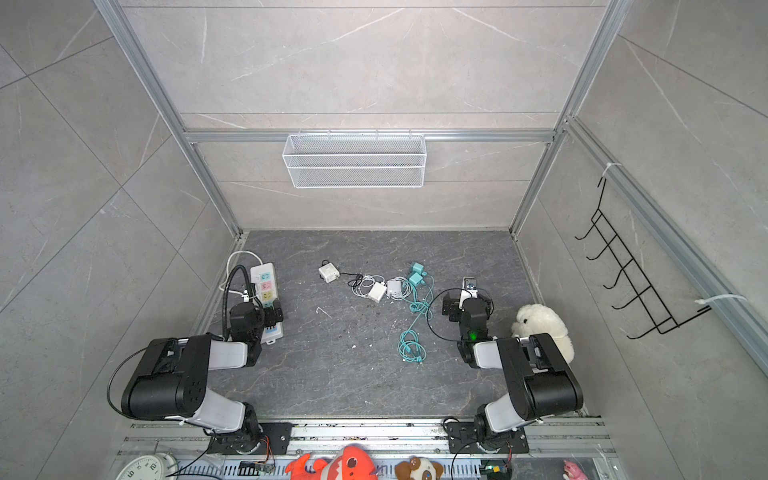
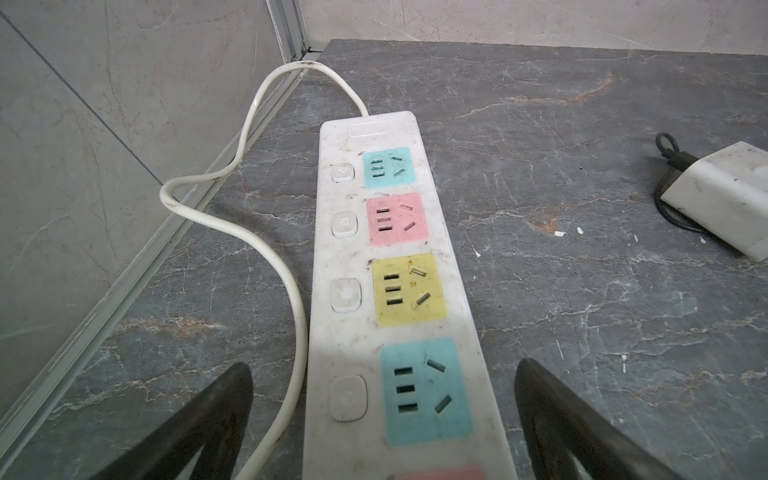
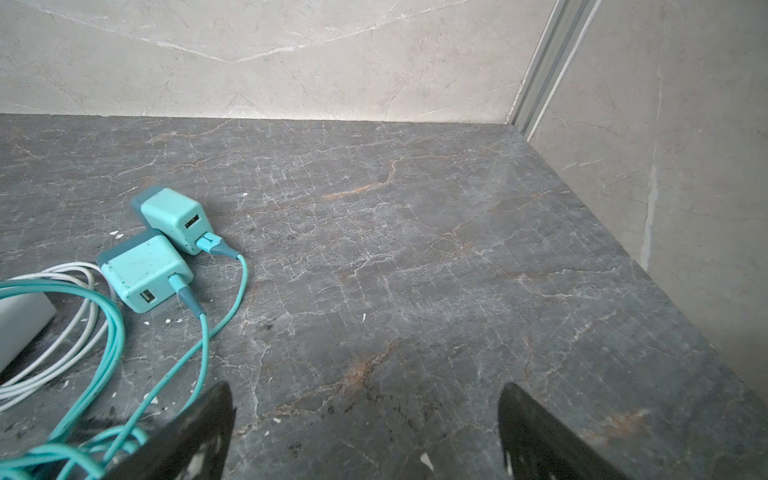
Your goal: Insert the plug
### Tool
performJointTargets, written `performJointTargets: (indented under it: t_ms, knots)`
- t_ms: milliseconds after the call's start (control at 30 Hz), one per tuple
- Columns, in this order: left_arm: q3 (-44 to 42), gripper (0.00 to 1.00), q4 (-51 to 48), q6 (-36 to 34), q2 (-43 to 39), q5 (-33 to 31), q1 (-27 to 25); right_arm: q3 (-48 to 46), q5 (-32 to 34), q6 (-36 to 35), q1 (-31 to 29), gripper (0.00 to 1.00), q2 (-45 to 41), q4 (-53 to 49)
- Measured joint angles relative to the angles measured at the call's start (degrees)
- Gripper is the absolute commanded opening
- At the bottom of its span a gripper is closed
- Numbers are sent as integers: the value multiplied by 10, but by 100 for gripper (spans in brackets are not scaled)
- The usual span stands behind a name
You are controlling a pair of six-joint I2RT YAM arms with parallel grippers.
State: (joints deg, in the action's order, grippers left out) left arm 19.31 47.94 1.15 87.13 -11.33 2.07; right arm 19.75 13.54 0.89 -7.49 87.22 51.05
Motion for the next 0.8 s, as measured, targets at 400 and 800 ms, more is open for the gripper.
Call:
performJointTargets:
  t_ms: [400, 800]
  knots:
    - [0, 100, 0, 0, 0, 0, 0, 0, 0, 0, 0, 99, 0, 0]
    - [87, 100, -169, 2, -85, 29, -1, 14, 16, 1, -2, 99, -26, -62]
